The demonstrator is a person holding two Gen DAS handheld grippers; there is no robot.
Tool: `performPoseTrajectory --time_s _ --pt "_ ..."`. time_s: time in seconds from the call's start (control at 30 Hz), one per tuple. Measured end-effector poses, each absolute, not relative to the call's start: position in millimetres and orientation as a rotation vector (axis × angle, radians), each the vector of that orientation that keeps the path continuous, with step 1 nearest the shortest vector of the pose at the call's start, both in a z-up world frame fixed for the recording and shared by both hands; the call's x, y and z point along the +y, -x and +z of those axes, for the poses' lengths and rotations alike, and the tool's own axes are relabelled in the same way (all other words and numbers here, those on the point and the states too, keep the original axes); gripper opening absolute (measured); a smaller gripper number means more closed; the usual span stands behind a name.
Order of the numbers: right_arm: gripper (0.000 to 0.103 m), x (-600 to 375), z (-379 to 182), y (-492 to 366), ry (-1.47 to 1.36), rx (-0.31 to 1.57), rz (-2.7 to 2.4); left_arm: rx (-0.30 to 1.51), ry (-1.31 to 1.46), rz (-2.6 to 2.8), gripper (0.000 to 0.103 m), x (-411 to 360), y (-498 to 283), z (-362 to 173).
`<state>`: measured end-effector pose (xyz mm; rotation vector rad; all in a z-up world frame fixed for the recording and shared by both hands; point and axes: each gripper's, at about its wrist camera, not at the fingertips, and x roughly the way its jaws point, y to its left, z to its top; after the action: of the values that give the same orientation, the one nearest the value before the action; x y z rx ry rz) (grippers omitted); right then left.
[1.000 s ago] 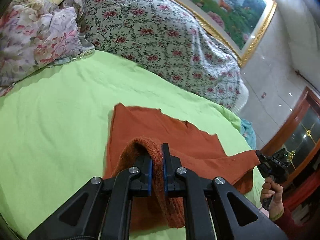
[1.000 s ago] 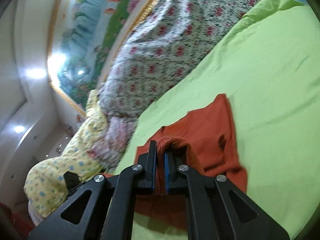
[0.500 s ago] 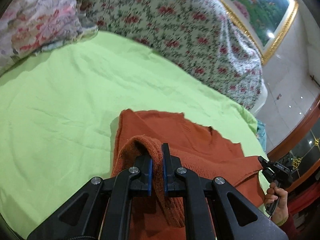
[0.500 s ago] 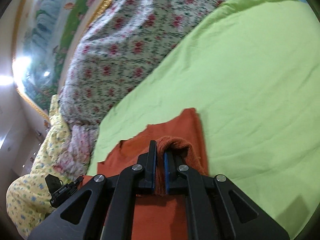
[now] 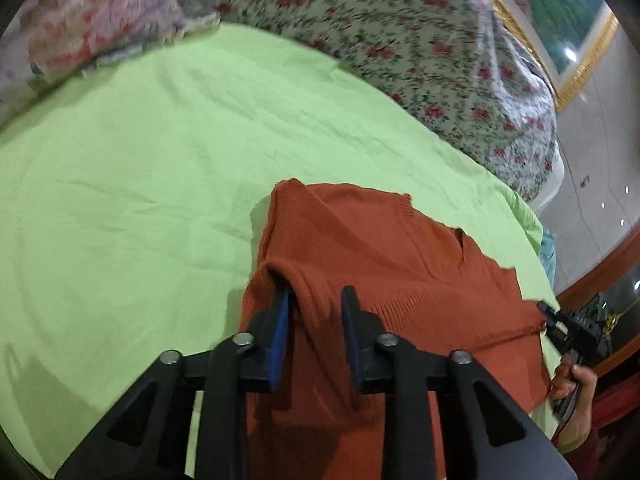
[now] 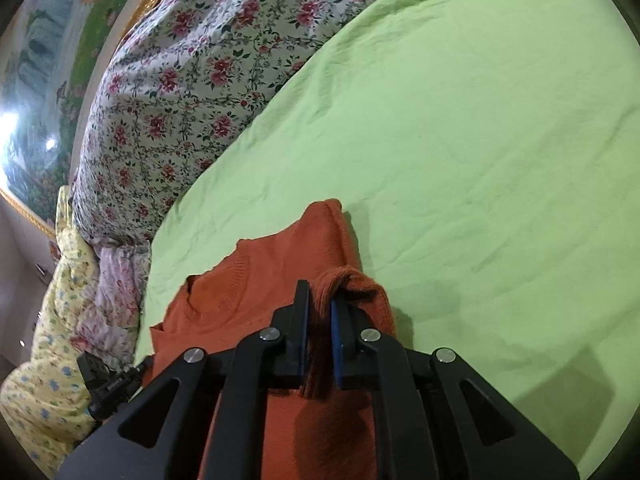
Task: Fold small clothes
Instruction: 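Release the hem with both grippers and withdraw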
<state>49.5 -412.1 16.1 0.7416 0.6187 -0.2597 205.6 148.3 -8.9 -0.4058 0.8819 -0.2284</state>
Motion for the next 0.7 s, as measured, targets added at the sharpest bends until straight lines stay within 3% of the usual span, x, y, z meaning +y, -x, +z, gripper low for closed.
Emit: performPoseTrajectory --time_s 0.13,0.27,0.47,0.57,0.7 --pt "0.035 -398.5 38.4 -26.4 -0.665 0.563 -0.329 0.881 0.287 -0.366 0.031 110.1 -169.7 10.3" --pt "0.035 -351.5 53.9 -29.3 -0.499 0.583 -0.177 0.958 0.139 -0.494 0.035 49.8 -160.3 0.1" --pt "0.035 -261.5 9.9 -88.1 -0.196 0.948 0.134 1.082 0.017 -0.498 0.036 14.6 -193.9 -29.2" --pt "0.033 -259.9 -9.3 -106.9 -0.115 1.036 0.113 1.081 -0.018 -0.477 0.036 17.2 -218.5 -26.7" --pt "0.031 -298.6 -4.2 -130.5 -0.168 0.999 -0.029 1.046 -0.080 -0.365 0.035 22.0 -263.5 -22.2"
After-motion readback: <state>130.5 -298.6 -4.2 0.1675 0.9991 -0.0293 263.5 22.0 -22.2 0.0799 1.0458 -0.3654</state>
